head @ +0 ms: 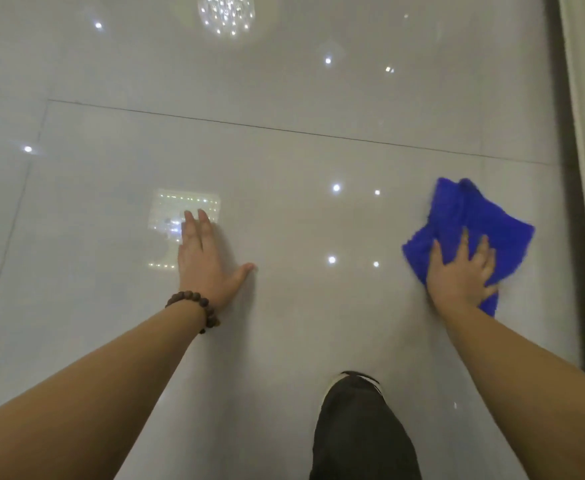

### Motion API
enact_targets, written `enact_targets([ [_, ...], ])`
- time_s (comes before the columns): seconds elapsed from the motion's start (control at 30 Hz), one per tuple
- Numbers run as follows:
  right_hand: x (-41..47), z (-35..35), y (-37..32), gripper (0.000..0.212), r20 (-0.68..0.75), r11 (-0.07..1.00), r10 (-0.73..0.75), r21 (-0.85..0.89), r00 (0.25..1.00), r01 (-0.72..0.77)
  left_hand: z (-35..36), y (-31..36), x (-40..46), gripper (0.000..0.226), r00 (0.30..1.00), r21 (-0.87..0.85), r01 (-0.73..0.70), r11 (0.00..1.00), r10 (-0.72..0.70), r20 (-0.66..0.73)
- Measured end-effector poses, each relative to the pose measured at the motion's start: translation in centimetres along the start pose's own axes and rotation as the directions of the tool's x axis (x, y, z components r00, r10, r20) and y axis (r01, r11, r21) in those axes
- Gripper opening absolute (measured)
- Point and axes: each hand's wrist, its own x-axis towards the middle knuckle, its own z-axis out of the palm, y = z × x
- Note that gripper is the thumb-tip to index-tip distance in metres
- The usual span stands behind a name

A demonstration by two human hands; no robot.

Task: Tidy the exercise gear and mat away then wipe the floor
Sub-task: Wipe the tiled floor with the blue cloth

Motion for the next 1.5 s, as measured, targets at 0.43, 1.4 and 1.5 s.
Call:
enact_targets([
  [0.43, -5.3, 5.6, -17.2, 0.063, 0.106, 0.717, -0.681, -0.103, 0.724, 0.690, -3.6, -15.1, -8.1, 0.119, 0.899, 0.022, 0.426, 0.904, -0.421, -0.124],
  [1.4, -17.3, 15.1, -51.0, 0.064, 0.142, 0.568, -0.809, -0.059, 0.570, 0.821, -7.1, -26.3, -8.2, 0.160, 0.695, -0.073, 0.716, 0.694, -0.701, 0.160],
  [1.5, -26.7, 17.4, -51.3, 0.064, 0.191, 0.501, -0.841, -0.077, 0.506, 0.862, -7.0, -26.3, -8.2, 0.160, 0.700, -0.084, 0.713, 0.697, -0.698, 0.151],
])
